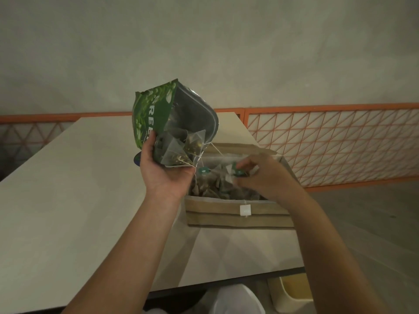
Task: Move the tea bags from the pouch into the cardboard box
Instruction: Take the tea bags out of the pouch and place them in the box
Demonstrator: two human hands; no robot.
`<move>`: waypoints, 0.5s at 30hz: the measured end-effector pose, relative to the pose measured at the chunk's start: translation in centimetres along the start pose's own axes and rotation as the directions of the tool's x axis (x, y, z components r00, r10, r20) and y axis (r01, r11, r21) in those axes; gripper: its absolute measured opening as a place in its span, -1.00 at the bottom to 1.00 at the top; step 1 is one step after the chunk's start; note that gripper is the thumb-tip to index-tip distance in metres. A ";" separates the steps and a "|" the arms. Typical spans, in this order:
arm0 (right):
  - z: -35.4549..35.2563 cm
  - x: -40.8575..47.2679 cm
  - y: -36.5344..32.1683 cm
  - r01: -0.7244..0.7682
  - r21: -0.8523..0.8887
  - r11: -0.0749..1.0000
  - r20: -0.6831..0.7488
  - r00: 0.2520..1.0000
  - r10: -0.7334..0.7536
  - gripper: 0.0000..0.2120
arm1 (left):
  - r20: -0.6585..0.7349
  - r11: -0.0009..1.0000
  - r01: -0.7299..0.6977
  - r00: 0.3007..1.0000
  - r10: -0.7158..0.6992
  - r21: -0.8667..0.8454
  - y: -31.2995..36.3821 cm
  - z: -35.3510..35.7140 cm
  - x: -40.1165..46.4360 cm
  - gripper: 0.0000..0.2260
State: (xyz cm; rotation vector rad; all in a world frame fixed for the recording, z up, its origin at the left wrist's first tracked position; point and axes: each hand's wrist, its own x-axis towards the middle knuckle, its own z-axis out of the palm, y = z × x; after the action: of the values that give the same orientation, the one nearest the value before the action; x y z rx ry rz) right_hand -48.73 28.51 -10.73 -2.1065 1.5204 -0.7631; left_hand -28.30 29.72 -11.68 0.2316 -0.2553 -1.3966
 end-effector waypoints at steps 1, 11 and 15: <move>0.2 -0.1 0.3 -0.035 -0.038 0.999 0.056 0.998 0.037 -0.58 | 0.001 1.000 -0.002 1.000 0.002 0.000 0.0 0.0 0.0 -0.52; -1.2 -0.4 1.3 -0.056 0.117 0.991 -0.113 0.991 0.070 -0.60 | 0.004 1.000 -0.015 1.000 0.015 0.026 0.1 0.3 -0.3 -0.53; -2.8 -0.8 1.2 0.109 0.257 0.960 -0.406 0.914 0.005 -0.75 | 0.006 1.000 -0.015 1.000 0.014 0.008 0.4 0.6 -0.4 -0.54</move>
State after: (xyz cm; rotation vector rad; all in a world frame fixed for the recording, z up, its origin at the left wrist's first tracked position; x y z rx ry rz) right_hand -51.61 28.84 -9.55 -1.8630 1.4496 -1.4150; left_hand -28.21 30.20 -11.02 0.2317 -0.2665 -1.3824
